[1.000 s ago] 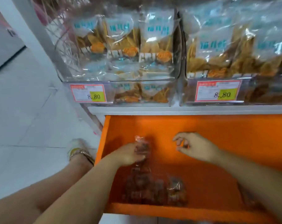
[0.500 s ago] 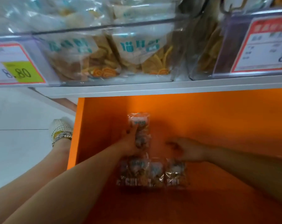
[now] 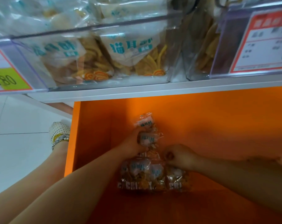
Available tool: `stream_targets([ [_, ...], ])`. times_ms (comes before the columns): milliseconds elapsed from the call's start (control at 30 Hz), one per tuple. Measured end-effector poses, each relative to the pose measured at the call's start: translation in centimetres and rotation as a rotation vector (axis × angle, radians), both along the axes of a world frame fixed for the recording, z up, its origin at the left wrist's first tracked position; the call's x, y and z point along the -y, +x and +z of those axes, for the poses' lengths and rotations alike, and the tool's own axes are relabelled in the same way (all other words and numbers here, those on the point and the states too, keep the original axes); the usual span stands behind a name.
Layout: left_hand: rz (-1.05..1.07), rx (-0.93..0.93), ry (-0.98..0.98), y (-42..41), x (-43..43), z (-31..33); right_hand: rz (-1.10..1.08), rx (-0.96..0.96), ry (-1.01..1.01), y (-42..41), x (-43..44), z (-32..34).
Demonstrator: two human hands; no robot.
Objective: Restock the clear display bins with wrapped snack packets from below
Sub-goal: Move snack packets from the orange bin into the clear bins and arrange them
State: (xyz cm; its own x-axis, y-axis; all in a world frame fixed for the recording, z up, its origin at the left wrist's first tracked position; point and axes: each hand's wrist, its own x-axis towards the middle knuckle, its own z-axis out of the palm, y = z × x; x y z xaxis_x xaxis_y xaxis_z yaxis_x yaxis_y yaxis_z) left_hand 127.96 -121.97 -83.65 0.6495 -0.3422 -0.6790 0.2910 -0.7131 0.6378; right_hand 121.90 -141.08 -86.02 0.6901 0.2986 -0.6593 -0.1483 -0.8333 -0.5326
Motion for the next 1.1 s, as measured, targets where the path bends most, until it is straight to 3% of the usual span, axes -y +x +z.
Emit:
stream_targets([
  [333, 0.111, 0.093, 0.027, 0.6, 0.8, 1.7, 0.119, 0.055, -0.063, 1.5, 2.6, 2.8],
  [567, -0.146, 0.291, 0.133, 1.3, 0.3, 7.5, 0.217, 0.274, -0.234, 1.9, 4.4, 8.4],
  [867, -0.601, 0.679, 0.285, -2.2, -1.2, 19.0, 0.121, 0.553, -0.33, -0.7, 4.5, 18.4],
  [1100, -0.583, 0.998, 0.234, -5.9, -3.6, 30.9, 0.136, 0.783, -0.27, -3.0, 3.4, 31.3],
])
